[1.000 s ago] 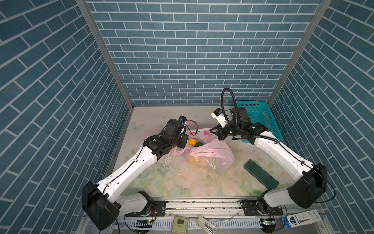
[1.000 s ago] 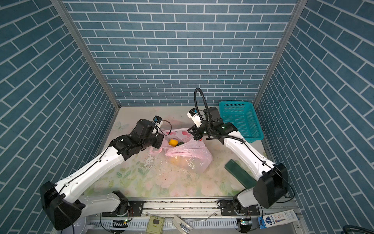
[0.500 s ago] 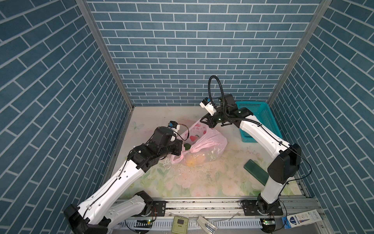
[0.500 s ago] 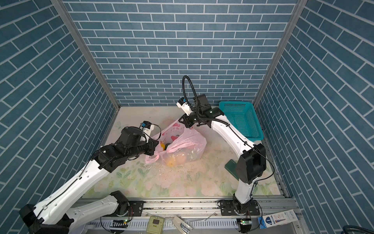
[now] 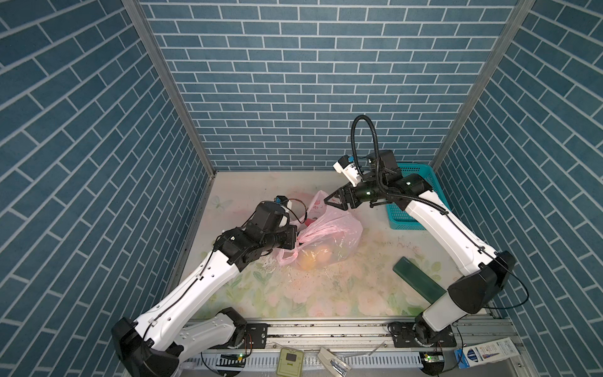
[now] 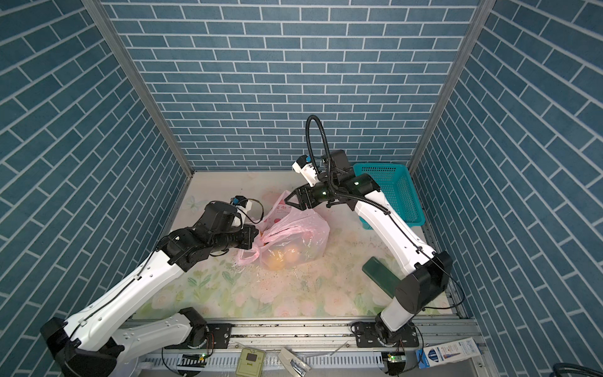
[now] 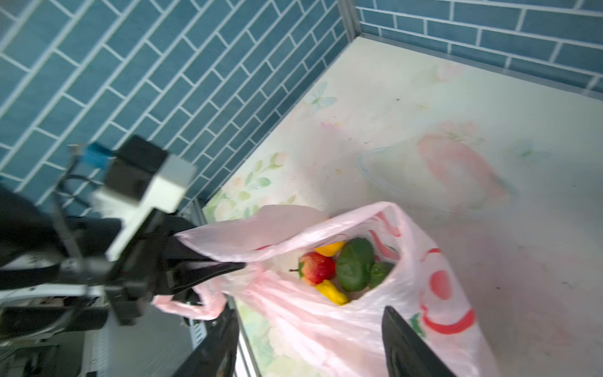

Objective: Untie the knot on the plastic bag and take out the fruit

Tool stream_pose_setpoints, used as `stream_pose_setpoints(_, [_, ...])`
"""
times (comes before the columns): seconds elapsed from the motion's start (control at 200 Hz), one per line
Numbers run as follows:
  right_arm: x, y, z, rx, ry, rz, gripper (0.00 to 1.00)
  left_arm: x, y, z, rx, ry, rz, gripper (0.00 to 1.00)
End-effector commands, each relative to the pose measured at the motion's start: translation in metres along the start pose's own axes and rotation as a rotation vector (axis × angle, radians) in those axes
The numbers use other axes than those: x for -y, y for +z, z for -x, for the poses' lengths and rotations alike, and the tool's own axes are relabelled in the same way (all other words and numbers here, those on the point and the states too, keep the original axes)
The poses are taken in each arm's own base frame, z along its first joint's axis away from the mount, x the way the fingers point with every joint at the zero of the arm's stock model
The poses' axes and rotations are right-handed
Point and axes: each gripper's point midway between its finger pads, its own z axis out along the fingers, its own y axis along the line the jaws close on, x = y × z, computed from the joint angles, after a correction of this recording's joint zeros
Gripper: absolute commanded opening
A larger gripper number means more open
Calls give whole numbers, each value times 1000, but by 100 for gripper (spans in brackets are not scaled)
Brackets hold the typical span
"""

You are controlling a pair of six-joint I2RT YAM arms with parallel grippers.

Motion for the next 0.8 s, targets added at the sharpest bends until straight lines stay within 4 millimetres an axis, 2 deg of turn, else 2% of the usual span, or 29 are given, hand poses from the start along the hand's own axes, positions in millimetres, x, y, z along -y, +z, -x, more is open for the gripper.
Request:
stream_pose_setpoints(0.0, [-11, 22, -20, -53, 130, 103, 68, 5, -9, 13, 46, -20, -17, 0])
stream_pose_setpoints(0.245, [23, 81, -46, -105, 219, 103, 64, 3, -13, 18, 76, -31, -3, 0])
stream_pose_setpoints(0.29, [37, 92, -54, -114, 218, 47, 63, 3, -13, 19, 83, -35, -7, 0])
stream_pose_setpoints(0.37, [89, 100, -71, -96, 205, -214, 61, 2, -13, 19, 91, -44, -6, 0])
stream_pose_setpoints(0.435, [139, 87, -87, -70, 191, -483, 61, 2, -14, 18, 99, -51, -6, 0])
stream_pose_setpoints(0.48, [166, 76, -96, -74, 161, -638, 63, 1, -14, 17, 102, -57, -7, 0])
stream_pose_setpoints(0.575, [208, 47, -116, -151, 121, -894, 67, 0, -13, 14, 100, -69, -12, 0])
stream_pose_setpoints(0.64, [225, 27, -125, -221, 94, -1010, 70, -2, -11, 10, 89, -76, -10, 0])
stream_pose_setpoints(0.705, [235, 10, -134, -273, 84, -1073, 74, -4, -10, 6, 83, -86, -6, 0])
stream_pose_setpoints(0.795, [230, 3, -137, -293, 79, -1041, 77, -6, -7, 2, 74, -101, 2, 0])
